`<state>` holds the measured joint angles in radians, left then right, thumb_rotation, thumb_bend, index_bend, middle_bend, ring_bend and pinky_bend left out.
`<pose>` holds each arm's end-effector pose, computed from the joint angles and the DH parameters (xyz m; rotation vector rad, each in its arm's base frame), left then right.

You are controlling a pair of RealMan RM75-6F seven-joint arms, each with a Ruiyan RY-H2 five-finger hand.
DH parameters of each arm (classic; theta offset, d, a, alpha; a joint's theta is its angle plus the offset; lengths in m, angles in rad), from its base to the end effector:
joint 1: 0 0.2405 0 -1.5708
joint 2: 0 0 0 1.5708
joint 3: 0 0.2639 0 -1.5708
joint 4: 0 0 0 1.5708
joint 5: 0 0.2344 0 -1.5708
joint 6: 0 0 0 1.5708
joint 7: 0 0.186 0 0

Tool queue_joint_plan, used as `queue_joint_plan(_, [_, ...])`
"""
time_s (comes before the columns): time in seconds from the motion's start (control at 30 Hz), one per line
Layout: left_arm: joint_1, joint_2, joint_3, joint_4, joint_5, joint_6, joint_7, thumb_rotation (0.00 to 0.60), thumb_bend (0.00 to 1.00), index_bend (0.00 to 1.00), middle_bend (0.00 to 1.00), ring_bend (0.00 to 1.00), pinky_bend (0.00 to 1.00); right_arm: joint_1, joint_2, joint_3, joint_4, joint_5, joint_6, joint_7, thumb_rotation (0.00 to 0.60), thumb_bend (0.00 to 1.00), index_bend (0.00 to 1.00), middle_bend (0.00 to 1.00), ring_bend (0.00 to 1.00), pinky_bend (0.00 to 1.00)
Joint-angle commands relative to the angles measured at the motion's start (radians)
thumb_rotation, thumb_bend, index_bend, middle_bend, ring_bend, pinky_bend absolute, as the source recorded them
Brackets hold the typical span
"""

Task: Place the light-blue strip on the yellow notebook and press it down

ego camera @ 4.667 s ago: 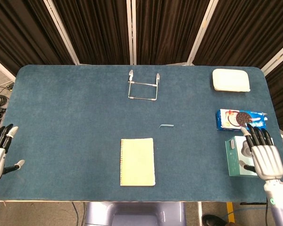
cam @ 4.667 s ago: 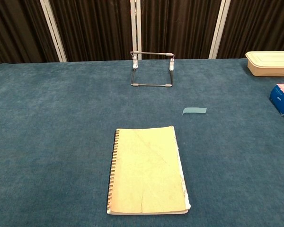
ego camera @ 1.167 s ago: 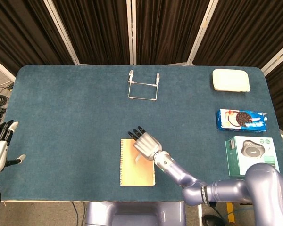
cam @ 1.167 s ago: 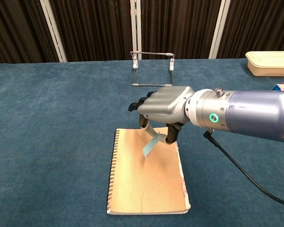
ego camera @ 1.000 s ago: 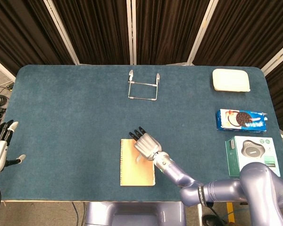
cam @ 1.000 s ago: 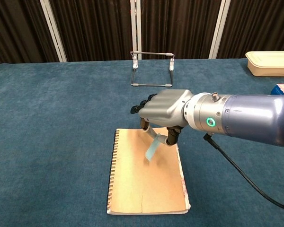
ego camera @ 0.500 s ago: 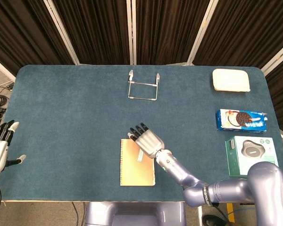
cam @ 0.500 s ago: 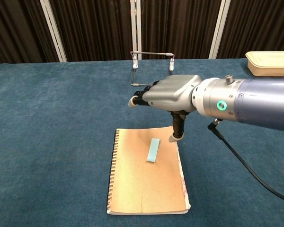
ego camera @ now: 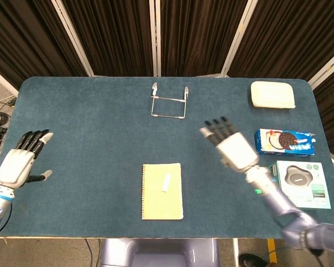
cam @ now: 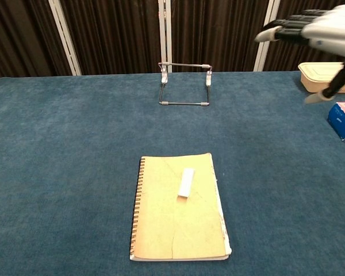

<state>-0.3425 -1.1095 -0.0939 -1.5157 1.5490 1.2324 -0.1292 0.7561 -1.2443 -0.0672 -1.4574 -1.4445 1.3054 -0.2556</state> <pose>-0.2881 0.3175 0.1182 -1.6600 -0.8825 -0.9743 -0.1781 -0.3864 0.0678 1.8979 -0.3372 0.9423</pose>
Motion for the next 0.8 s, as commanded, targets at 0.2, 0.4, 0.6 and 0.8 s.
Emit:
queue_joint_plan(0.2, [-0.15, -0.019, 0.008, -0.047, 0.097, -0.153, -0.028, 0.6, 0.74, 0.22, 0.0, 0.0, 0.0, -0.264, 0.065, -0.049, 0.189, 0.019, 0.134, 0.257, 0.6, 0.0, 0.0, 0.0, 0.0, 0.0])
queue_joint_plan(0.4, [-0.284, -0.093, 0.003, -0.092, 0.107, -0.322, -0.037, 0.6, 0.87, 0.27, 0.0, 0.0, 0.0, -0.366, 0.098, -0.026, -0.008, 0.092, 0.188, 0.241, 0.6, 0.0, 0.0, 0.0, 0.0, 0.0])
queue_joint_plan(0.6, [-0.39, -0.214, -0.02, -0.096, 0.049, -0.461, 0.066, 0.6, 0.88, 0.31, 0.0, 0.0, 0.0, -0.408, 0.086, 0.009, -0.054, 0.114, 0.205, 0.22, 0.6, 0.0, 0.0, 0.0, 0.0, 0.0])
queue_joint_plan(0.8, [-0.456, -0.329, -0.029, -0.082, -0.025, -0.545, 0.187, 0.6, 0.88, 0.32, 0.0, 0.0, 0.0, -0.426, 0.092, 0.034, -0.03, 0.123, 0.177, 0.228, 0.6, 0.0, 0.0, 0.0, 0.0, 0.0])
